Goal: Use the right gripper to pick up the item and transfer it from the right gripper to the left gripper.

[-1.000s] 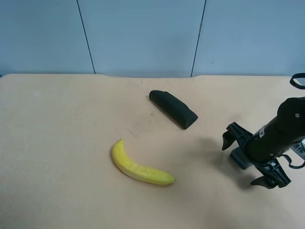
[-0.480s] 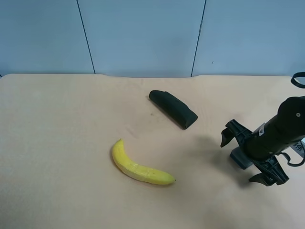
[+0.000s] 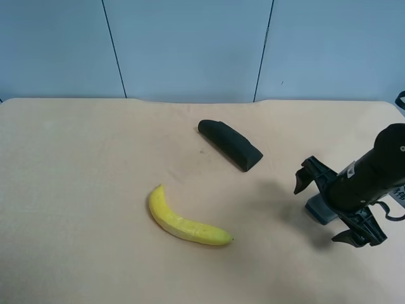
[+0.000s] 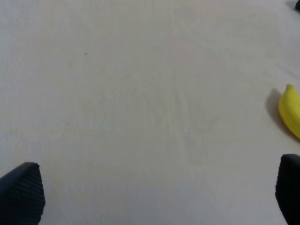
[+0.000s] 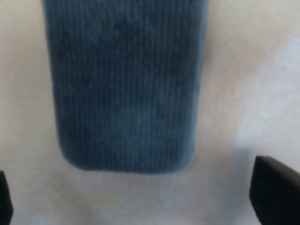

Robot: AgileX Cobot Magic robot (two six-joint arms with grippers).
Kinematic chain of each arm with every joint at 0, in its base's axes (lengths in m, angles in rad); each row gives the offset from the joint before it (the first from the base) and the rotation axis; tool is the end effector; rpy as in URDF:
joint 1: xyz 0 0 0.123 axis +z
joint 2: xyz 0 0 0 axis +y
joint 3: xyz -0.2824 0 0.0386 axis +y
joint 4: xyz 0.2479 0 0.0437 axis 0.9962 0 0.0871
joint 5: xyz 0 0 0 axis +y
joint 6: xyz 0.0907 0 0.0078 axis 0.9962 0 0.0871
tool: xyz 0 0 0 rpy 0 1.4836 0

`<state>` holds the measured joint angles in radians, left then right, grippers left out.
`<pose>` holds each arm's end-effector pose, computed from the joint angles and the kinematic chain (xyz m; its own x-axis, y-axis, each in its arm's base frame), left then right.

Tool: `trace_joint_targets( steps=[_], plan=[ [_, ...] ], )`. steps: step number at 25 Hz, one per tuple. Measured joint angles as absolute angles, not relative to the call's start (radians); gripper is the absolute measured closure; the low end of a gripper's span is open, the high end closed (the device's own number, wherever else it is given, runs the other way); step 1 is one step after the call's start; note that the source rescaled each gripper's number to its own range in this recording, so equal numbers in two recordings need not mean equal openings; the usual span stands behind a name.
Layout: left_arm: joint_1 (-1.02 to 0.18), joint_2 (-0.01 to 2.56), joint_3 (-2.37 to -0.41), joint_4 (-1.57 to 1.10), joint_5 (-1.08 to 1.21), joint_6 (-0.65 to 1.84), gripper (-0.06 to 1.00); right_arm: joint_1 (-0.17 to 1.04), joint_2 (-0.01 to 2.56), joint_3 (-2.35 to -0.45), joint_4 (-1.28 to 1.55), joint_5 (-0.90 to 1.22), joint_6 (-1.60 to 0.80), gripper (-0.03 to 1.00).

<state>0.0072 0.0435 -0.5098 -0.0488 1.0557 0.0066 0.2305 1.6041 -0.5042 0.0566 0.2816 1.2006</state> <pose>0.0010 -0.0039 0.2805 -0.4813 -0.0209 -0.8763 0.0216 0.9991 -0.0357 0.2179 0.0526 0.1153 -0.5120 0.8561 -0.0705 0.8179 0.5109 0.2646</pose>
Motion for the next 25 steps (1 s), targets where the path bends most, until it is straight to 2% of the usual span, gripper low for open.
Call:
trace_joint_targets(
  steps=[25],
  plan=[
    [0.007,0.044,-0.510,-0.049,1.056,0.007,-0.06,0.231,1.603,-0.504,-0.298,0.307,1.434,-0.03]
  ],
)
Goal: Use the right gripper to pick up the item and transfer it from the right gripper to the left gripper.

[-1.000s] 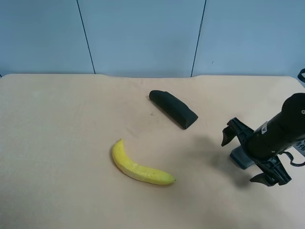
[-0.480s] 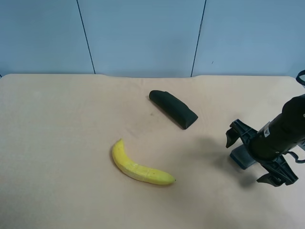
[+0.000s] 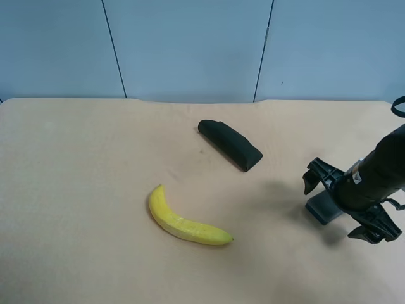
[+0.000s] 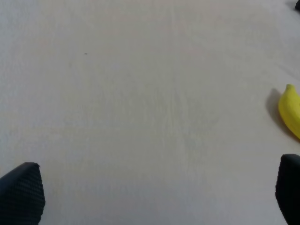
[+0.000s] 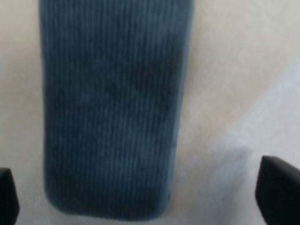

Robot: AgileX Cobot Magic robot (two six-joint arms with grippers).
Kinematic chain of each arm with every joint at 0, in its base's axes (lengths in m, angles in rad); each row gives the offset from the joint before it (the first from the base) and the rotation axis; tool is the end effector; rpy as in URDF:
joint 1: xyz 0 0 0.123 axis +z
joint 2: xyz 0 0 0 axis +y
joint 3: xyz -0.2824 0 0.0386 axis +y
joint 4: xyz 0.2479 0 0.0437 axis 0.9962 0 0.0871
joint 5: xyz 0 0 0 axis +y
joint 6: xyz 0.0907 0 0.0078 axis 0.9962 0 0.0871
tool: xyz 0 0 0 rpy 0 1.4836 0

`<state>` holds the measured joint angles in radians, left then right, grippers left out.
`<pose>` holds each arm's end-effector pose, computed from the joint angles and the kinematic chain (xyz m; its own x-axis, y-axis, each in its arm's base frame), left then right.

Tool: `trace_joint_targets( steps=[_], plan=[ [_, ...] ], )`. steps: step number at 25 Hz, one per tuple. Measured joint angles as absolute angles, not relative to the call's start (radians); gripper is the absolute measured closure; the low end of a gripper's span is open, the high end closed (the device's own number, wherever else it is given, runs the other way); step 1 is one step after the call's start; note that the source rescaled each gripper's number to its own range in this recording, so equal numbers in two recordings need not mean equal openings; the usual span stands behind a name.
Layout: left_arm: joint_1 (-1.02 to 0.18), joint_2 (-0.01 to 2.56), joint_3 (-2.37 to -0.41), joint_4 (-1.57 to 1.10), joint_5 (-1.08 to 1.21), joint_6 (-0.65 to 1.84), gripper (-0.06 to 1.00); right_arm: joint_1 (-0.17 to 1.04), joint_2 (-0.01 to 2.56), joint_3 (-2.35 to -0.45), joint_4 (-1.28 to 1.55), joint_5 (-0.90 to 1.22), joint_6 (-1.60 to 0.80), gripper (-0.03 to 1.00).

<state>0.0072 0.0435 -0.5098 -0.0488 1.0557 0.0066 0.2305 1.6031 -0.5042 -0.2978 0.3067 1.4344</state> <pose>0.0010 -0.0039 0.2805 -0.4813 -0.0209 -0.8763 0.0216 0.9991 -0.0357 0.2189 0.0431 0.1155 -0.5711 0.7998 -0.1851 0.7737 0.5997 0.2042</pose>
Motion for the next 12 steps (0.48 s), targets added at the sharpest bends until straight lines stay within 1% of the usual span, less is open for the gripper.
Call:
trace_joint_targets(
  steps=[6,10,12],
  plan=[
    [0.007,0.044,-0.510,-0.049,1.056,0.007,-0.06,0.231,1.605,-0.504,-0.338,0.302,1.449,-0.03],
    [0.007,0.044,-0.510,-0.049,1.056,0.007,-0.06,0.231,1.632,-0.504,-0.356,0.262,1.450,-0.03],
    [0.007,0.044,-0.510,-0.049,1.056,0.007,-0.06,0.231,1.644,-0.504,-0.358,0.247,1.450,0.00]
  ],
)
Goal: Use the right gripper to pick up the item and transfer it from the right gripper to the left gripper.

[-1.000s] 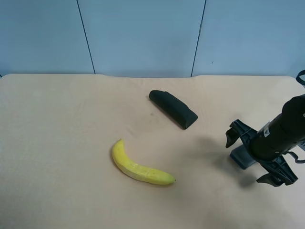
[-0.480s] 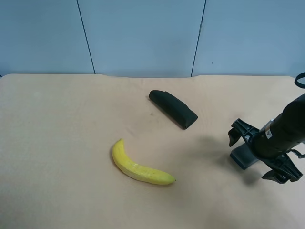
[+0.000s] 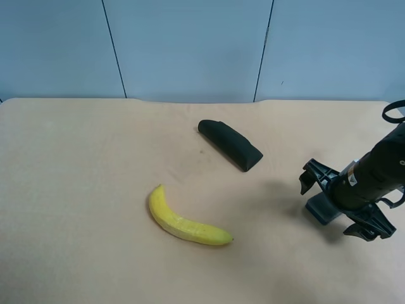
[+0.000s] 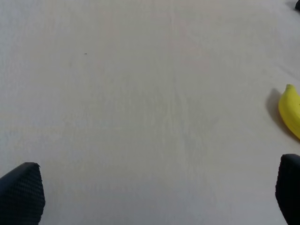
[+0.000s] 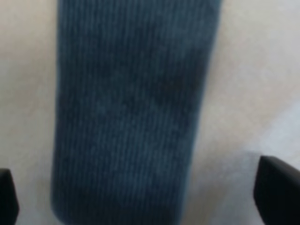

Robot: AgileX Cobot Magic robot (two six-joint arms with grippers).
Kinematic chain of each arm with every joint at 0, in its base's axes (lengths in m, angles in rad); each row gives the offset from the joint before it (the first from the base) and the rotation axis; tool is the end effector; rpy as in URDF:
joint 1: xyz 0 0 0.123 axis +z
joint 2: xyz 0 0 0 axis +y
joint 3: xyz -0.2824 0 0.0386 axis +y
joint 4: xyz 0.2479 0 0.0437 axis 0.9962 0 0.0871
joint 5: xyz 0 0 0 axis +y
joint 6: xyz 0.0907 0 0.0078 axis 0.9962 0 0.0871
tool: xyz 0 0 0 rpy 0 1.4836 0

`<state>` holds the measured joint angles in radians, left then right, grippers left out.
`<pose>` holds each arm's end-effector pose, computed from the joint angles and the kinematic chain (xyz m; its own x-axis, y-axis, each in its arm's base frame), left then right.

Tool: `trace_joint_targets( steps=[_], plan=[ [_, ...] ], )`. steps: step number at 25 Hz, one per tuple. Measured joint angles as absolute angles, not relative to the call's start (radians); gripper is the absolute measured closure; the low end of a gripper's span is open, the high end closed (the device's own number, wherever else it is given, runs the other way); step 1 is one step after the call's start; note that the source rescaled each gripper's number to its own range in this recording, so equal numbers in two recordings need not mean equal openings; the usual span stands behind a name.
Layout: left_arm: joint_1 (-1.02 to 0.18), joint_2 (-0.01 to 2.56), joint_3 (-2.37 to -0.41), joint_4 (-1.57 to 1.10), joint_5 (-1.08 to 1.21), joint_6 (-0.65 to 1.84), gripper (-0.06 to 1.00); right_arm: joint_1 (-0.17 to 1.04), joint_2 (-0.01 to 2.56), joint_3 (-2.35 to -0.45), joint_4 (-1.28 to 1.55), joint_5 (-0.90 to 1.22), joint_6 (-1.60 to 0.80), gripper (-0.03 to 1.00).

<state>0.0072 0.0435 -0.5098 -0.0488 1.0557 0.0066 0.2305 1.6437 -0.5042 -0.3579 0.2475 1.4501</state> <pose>0.0010 -0.0039 0.2805 -0.4813 -0.0209 -0.8763 0.0216 0.9991 -0.0357 0.2236 0.0444 0.1079 -0.6038 0.7714 -0.2009 0.7412 0.6361 0.2146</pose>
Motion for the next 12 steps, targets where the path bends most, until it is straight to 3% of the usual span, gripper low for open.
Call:
trace_joint_targets(
  steps=[5,7,10,12],
  plan=[
    [0.007,0.044,-0.510,-0.049,1.056,0.007,-0.06,0.231,1.644,-0.504,-0.362,0.229,1.450,0.27],
    [0.007,0.044,-0.510,-0.049,1.056,0.007,-0.06,0.231,1.644,-0.504,-0.362,0.229,1.450,0.45],
    [0.007,0.044,-0.510,-0.049,1.056,0.007,-0.06,0.231,1.644,-0.504,-0.362,0.229,1.450,0.81],
    [0.007,0.044,-0.510,-0.049,1.056,0.007,-0.06,0.231,1.644,-0.504,-0.363,0.229,1.450,0.84]
  ],
)
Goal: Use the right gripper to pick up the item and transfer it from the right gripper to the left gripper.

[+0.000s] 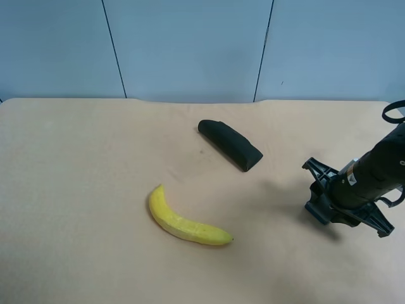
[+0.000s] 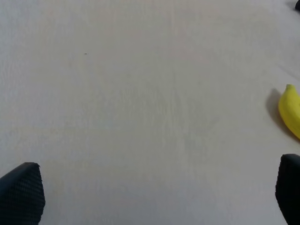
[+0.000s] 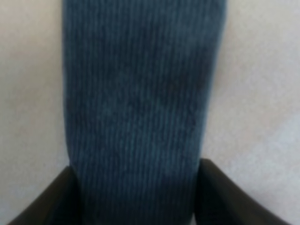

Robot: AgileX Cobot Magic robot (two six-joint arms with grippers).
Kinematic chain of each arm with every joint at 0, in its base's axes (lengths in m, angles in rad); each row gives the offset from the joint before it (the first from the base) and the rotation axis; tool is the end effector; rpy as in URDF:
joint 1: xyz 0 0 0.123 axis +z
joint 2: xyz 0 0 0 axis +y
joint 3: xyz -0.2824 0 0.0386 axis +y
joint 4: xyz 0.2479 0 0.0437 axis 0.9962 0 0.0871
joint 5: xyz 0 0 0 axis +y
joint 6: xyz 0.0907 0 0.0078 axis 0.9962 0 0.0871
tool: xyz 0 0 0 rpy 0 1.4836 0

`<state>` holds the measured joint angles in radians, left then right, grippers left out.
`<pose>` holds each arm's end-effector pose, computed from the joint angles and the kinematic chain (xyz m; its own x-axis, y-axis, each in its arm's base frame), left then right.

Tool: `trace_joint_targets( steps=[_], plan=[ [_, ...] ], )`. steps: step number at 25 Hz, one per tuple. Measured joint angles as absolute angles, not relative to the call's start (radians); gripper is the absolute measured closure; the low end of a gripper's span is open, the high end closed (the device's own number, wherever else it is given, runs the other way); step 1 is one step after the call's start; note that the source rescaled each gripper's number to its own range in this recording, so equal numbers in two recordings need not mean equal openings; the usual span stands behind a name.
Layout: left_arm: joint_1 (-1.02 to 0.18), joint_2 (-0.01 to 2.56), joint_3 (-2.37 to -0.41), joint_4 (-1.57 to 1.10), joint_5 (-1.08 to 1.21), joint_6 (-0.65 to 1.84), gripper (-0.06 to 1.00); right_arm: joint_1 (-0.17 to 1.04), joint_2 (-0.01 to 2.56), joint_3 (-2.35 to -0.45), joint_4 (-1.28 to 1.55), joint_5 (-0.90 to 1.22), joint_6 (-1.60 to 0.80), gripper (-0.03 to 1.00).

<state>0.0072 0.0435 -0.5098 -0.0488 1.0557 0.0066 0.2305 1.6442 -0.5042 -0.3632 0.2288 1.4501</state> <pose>0.0010 -0.0039 0.2805 -0.4813 -0.0209 -0.8763 0.0216 0.9991 -0.0357 0.2251 0.0452 0.1082 -0.6067 0.7680 -0.2052 0.7326 0.6404 0.2307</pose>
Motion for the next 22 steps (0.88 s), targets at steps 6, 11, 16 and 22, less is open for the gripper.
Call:
trace_joint_targets(
  steps=[6,11,16,22],
  plan=[
    [0.007,0.044,-0.510,-0.049,1.056,0.007,-0.06,0.231,1.644,-0.504,-0.363,0.229,1.450,0.84],
    [0.007,0.044,-0.510,-0.049,1.056,0.007,-0.06,0.231,1.619,-0.503,-0.363,0.230,1.424,0.84],
    [0.007,0.044,-0.510,-0.049,1.056,0.007,-0.06,0.231,1.513,-0.502,-0.358,0.244,1.336,0.84],
    [0.007,0.044,-0.510,-0.049,1.056,0.007,-0.06,0.231,1.409,-0.502,-0.239,0.321,1.158,0.84]
  ],
)
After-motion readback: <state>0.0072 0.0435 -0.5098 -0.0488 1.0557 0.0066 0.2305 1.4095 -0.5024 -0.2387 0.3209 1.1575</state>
